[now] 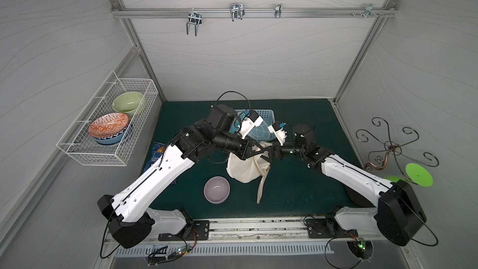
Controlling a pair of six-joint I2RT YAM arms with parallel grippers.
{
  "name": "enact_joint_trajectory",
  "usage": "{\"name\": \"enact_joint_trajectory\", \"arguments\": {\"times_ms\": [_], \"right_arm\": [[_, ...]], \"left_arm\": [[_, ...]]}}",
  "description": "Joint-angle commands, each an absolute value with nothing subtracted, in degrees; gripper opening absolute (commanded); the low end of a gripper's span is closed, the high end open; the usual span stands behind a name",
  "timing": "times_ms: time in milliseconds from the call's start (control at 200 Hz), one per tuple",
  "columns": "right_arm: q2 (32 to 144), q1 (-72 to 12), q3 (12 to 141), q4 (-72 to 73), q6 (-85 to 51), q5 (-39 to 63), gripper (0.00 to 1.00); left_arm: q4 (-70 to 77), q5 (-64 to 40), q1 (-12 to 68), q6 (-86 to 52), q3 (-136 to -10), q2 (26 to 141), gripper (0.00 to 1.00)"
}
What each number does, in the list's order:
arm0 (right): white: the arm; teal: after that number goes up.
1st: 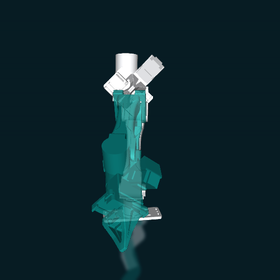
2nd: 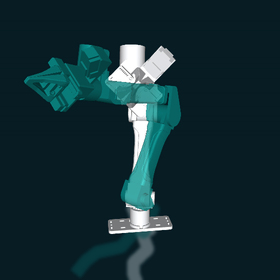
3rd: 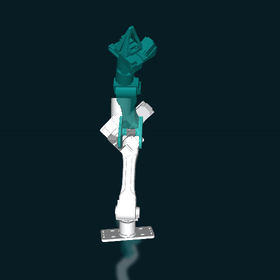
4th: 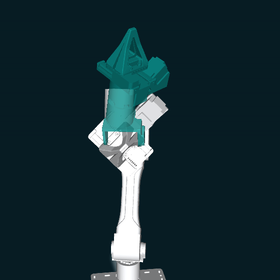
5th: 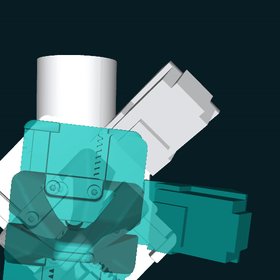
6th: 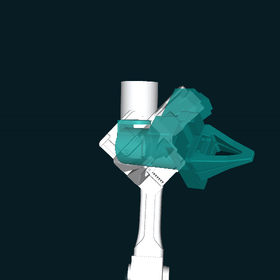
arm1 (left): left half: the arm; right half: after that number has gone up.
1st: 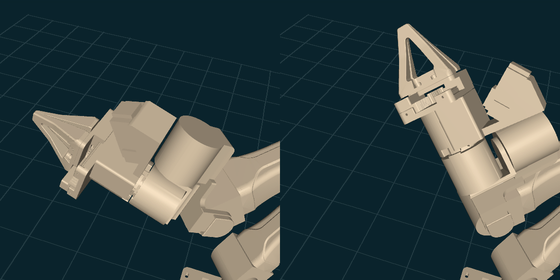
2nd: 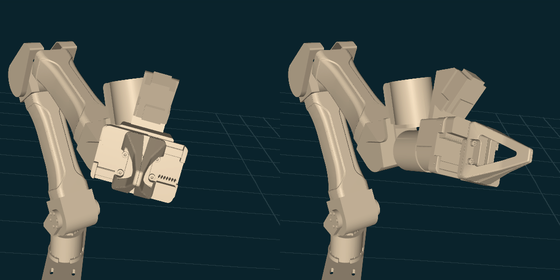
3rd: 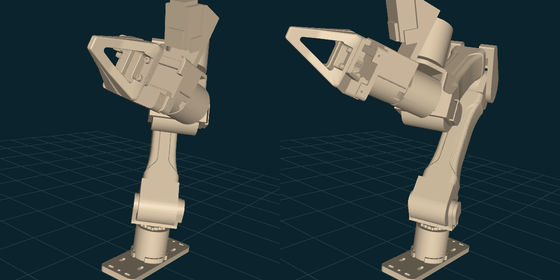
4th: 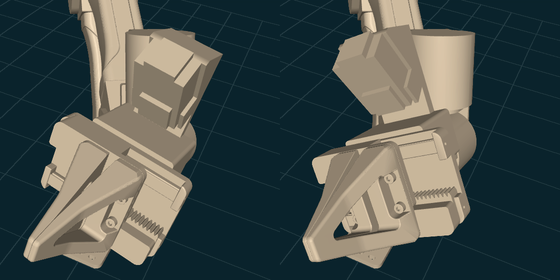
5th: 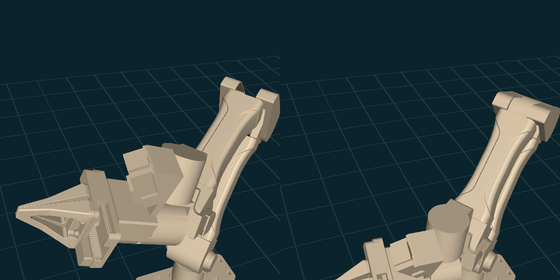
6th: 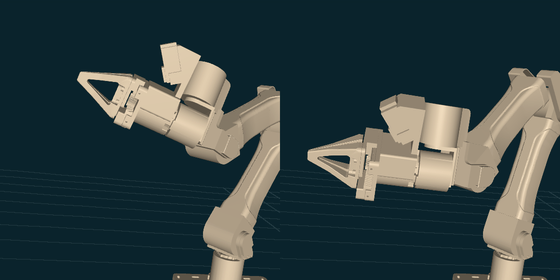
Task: Turn the laundry bag inside out
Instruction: Turn over the laundry bag.
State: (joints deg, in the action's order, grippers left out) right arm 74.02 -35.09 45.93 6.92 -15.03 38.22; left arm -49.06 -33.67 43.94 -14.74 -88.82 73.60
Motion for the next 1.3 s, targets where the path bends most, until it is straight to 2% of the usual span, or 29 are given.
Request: {"name": "enact_joint_trajectory", "arguments": {"times_ms": [0,65,110,310,430,575,685,850,960,1136,1296], "right_arm": [[75.56,-35.06,47.53,9.3,-15.01,48.77,0.98],[76.49,-35.39,48.37,9.32,-14.86,50.59,0.93],[76.85,-35.62,48.77,9.58,-14.95,51.11,0.82],[73.65,-35.84,48.36,9.27,-15.55,46.33,0.0],[70.19,-35.85,48.25,6.64,-14.5,44.2,0.0],[66.92,-36.27,48.99,2.36,-13.07,45.25,0.0],[66.1,-37.13,49.39,1.91,-13.53,49.99,0.0],[64.95,-37.51,48.37,9.26,-18.37,58.36,0.0],[65.87,-38.48,49.61,12.03,-20.75,63.12,0.0],[65.45,-41.41,51.7,9.93,-20.56,66.29,0.0],[63.53,-43.49,52.1,14.12,-23.27,67.8,0.0]], "left_arm": [[-45.53,-36.81,44.16,-13.45,-89.67,72.34,0.0],[-45.21,-36.53,44.12,-13.81,-89.43,72.17,0.0],[-45.26,-36.23,44.2,-13.8,-89.39,72.2,0.0],[-47.68,-30.44,41.86,-13.63,-87.52,69.5,0.0],[-48.17,-28.27,35.68,-15.2,-84.54,66.52,0.0],[-50.79,-17.89,33.86,-14.02,-85.56,65.41,0.0],[-52.24,-12.5,33.84,-12.7,-87.65,67.37,0.0],[-51.36,-4.49,33.87,-12.35,-86.4,69.2,0.0],[-48.79,-3.07,33.81,-14.31,-84.59,70.32,0.0],[-46.58,-0.74,33.74,-15.73,-86.13,70.83,0.0],[-48.16,-2.42,33.66,-14.47,-89.03,74.98,0.0]]}}
